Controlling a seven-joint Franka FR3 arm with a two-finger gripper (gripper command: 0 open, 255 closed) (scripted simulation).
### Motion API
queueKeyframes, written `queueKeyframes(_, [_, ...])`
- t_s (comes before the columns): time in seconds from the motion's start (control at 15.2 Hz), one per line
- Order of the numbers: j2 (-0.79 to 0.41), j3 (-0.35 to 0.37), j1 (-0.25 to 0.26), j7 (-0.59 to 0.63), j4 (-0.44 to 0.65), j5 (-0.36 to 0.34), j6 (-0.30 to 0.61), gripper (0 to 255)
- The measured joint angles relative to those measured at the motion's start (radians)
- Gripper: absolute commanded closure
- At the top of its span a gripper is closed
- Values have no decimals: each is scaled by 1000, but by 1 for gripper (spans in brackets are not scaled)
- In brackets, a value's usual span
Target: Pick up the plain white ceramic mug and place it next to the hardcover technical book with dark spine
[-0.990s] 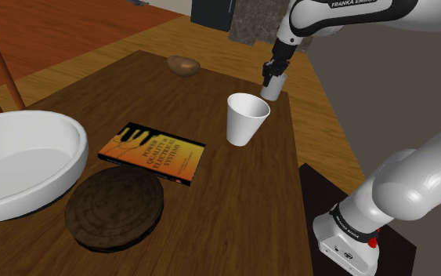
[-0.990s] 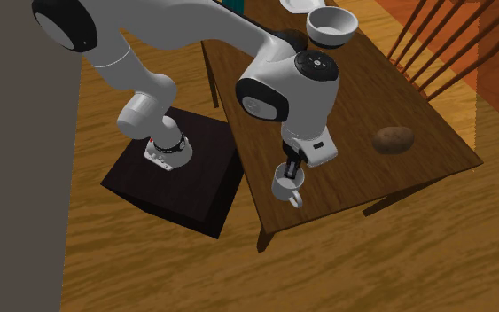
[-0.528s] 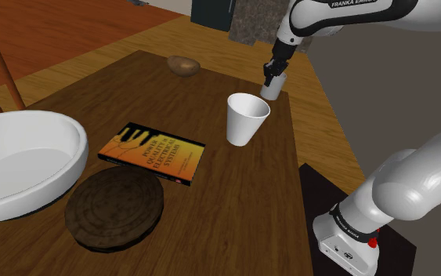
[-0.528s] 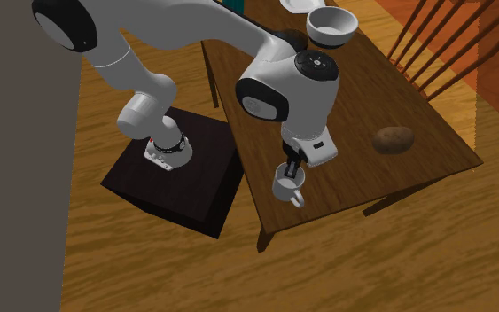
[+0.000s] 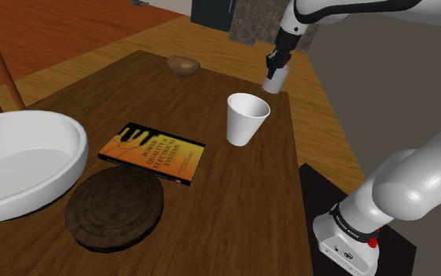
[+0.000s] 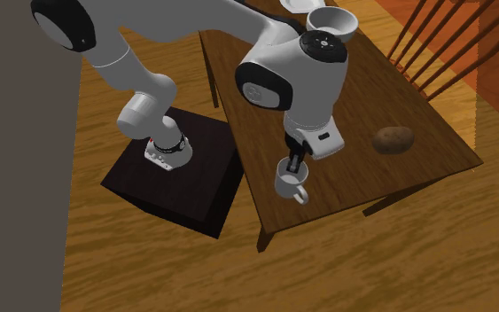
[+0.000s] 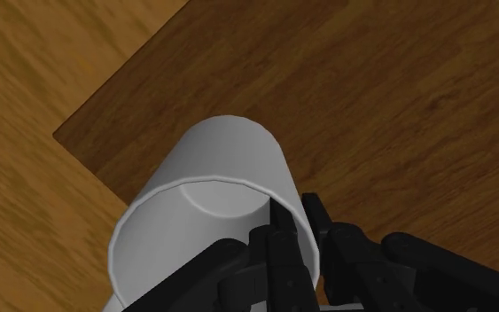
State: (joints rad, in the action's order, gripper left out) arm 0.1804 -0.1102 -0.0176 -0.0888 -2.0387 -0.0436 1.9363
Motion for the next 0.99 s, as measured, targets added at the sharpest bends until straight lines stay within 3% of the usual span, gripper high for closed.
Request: queueKeyframes(0.99, [-1,3,2,-4,203,3,-201,255])
